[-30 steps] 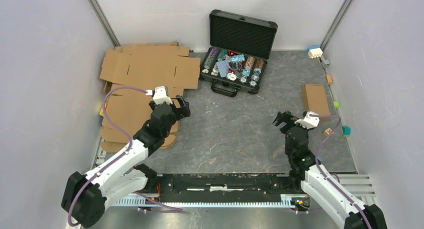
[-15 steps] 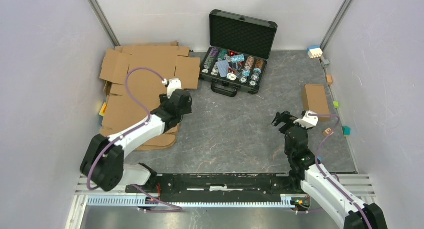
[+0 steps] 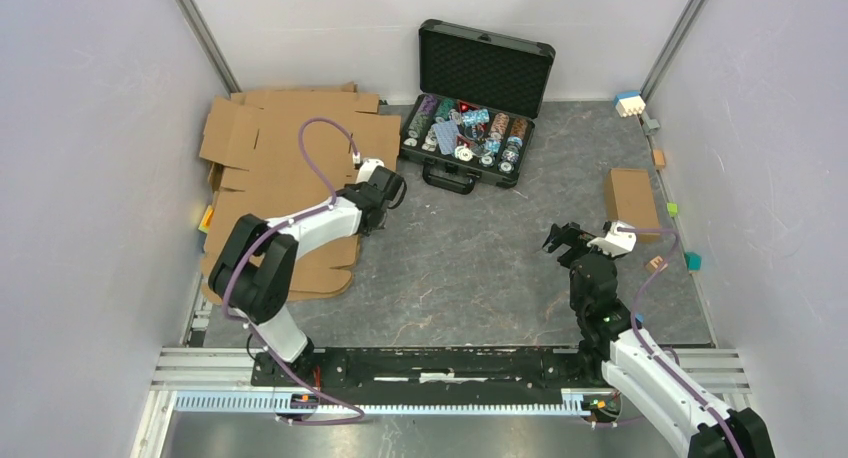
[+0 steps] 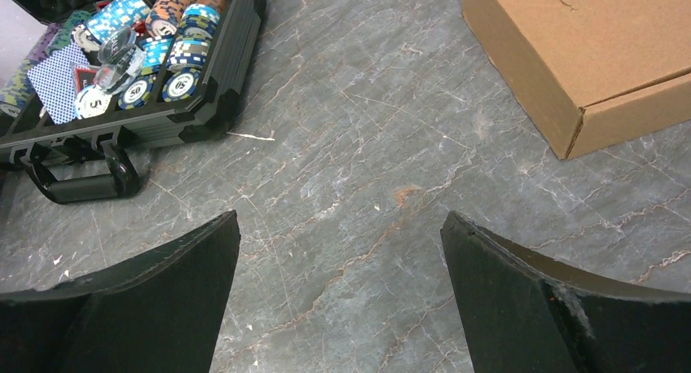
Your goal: Fold the paper box
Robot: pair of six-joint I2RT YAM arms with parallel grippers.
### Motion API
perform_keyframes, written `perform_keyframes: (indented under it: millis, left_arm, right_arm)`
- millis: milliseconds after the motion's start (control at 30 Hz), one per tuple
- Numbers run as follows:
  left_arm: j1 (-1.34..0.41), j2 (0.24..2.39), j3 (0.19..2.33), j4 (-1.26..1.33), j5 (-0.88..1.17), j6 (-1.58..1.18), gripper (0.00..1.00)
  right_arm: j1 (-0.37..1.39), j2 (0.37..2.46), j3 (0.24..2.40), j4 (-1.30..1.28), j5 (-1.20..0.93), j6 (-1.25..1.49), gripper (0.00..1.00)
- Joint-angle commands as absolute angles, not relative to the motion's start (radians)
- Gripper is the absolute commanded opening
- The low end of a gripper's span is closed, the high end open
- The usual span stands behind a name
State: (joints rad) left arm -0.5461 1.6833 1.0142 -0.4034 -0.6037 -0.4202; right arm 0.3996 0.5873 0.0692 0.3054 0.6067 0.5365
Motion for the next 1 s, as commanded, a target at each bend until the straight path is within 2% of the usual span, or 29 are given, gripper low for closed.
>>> perform_keyframes:
  millis: [0, 233, 400, 567, 767, 867, 967]
  left_arm:
    - [-0.51, 1.601, 0.993, -0.414, -0.632, -0.464, 0.51]
    - [-0.508, 1.416, 0.872, -0.332, -0.725, -0.48, 0.32]
    - [-0.508, 1.341, 0.827, -0.29, -0.73, -0.479, 0.26]
    - [-0.499, 1.316, 0.804, -0.272, -0.731, -0.481, 0.26]
    - [-0.449, 1.379, 0.837, -0.3, -0.661, -0.497, 0.29]
    - [-0.426, 1.396, 0.841, -0.301, -0.617, -0.497, 0.34]
    - [-0.423, 1.408, 0.856, -0.302, -0.554, -0.456, 0.56]
  right_arm:
    - [0.405, 0.585, 0.091, 0.341, 0.603, 0.539, 0.98]
    - [0.406, 0.604, 0.092, 0.35, 0.586, 0.538, 0.98]
    - [0.405, 0.617, 0.097, 0.353, 0.578, 0.536, 0.98]
    - [0.405, 0.623, 0.097, 0.357, 0.575, 0.533, 0.98]
    - [0.405, 0.624, 0.098, 0.357, 0.57, 0.531, 0.98]
    - [0.405, 0.624, 0.098, 0.358, 0.568, 0.532, 0.98]
    - [0.405, 0.626, 0.097, 0.36, 0.565, 0.532, 0.98]
